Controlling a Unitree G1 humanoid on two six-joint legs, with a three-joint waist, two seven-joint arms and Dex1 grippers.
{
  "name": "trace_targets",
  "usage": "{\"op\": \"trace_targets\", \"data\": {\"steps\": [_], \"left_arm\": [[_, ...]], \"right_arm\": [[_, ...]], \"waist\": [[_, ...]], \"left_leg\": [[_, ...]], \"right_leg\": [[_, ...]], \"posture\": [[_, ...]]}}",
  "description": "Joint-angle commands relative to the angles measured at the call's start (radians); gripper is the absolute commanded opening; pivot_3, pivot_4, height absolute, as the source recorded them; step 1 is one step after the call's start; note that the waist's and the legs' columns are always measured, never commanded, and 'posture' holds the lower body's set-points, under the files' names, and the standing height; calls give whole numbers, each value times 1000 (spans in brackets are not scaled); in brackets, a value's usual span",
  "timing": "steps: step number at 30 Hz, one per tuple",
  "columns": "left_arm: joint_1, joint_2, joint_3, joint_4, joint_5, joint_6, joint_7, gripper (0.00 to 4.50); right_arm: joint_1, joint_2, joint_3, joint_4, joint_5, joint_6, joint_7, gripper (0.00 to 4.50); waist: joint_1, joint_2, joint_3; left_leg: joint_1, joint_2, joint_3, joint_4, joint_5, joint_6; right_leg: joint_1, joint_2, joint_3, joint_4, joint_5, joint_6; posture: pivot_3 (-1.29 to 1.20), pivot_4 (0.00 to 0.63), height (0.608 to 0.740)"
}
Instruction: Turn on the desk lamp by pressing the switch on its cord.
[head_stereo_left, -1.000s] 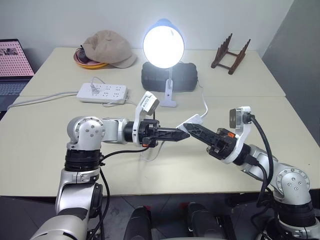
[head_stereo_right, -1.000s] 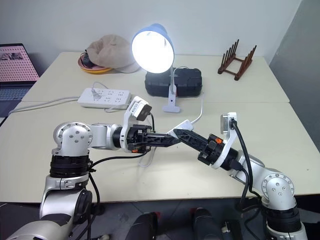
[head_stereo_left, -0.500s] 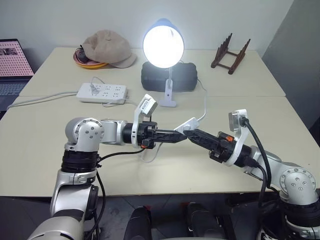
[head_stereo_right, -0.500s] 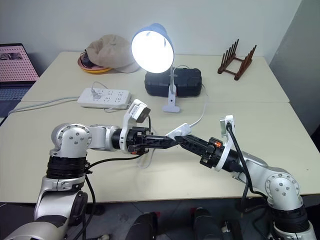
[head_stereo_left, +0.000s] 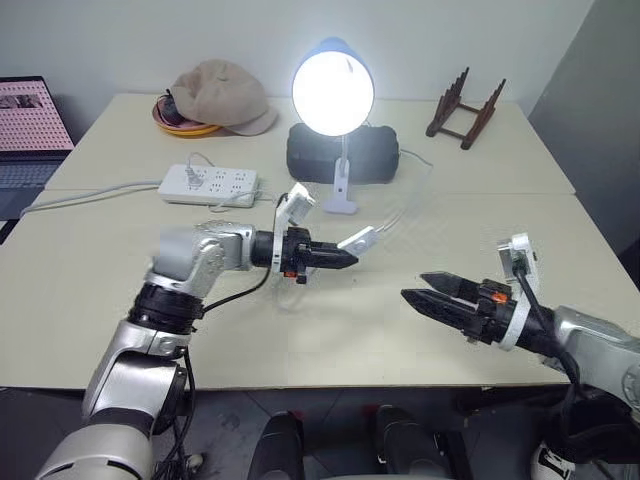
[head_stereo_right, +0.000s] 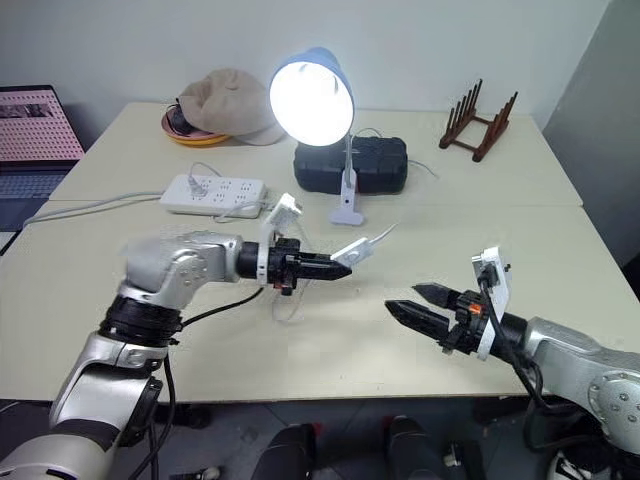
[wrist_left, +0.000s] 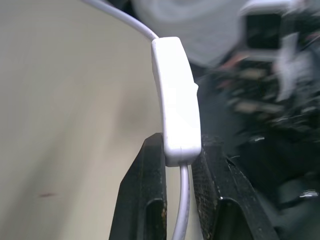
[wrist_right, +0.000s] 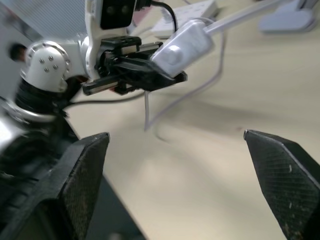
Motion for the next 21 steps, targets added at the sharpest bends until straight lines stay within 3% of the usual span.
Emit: {"op": "trace_targets", "data": {"steps": [1,7,9,10,12,15,21], "left_arm": [[-71,-22,-110,198,263,-393,-7,385],[-126,-78,-158,419,439,-691,-13,385],[-140,-90,-154,464,464,-746,-33,1082],[-145,-91,-145,477,465,-758,-56,1115],[-150,-87,-129,494,465,-776,-92,1678],[-156,-71,-97,501,454,-778,-127,2112],[-74,95,40,278,359,-594,-195,3315]], "right_arm": [[-1,-32,63,-103,-298,-98,28,4440],[23,21,130,-100,-469,-159,54,4440],[40,23,148,-93,-526,-176,73,4500],[47,24,153,-90,-548,-183,83,4500],[53,38,149,-87,-561,-188,90,4500],[63,56,133,-80,-569,-188,105,4500],[78,18,82,-64,-552,-168,215,4500]], "waist": [[5,0,0],[9,0,0],[9,0,0],[9,0,0],[9,0,0],[7,0,0],[-5,0,0]], "left_leg": [[0,0,0,0,0,0],[-12,0,1,0,0,0],[-12,0,0,0,0,0],[-12,0,0,0,0,0],[-12,-1,0,0,0,0],[-12,0,0,0,0,0],[-10,0,0,1,0,0]], "right_leg": [[0,0,0,0,0,0],[-9,0,0,-1,3,6],[-9,0,-1,-1,2,8],[-9,0,-1,-1,2,8],[-9,0,-1,0,2,8],[-9,0,-1,0,2,8],[-9,1,0,5,2,7]], "posture": [[0,150,740],[0,150,740],[0,150,740],[0,150,740],[0,150,740],[0,150,740],[0,150,740]]}}
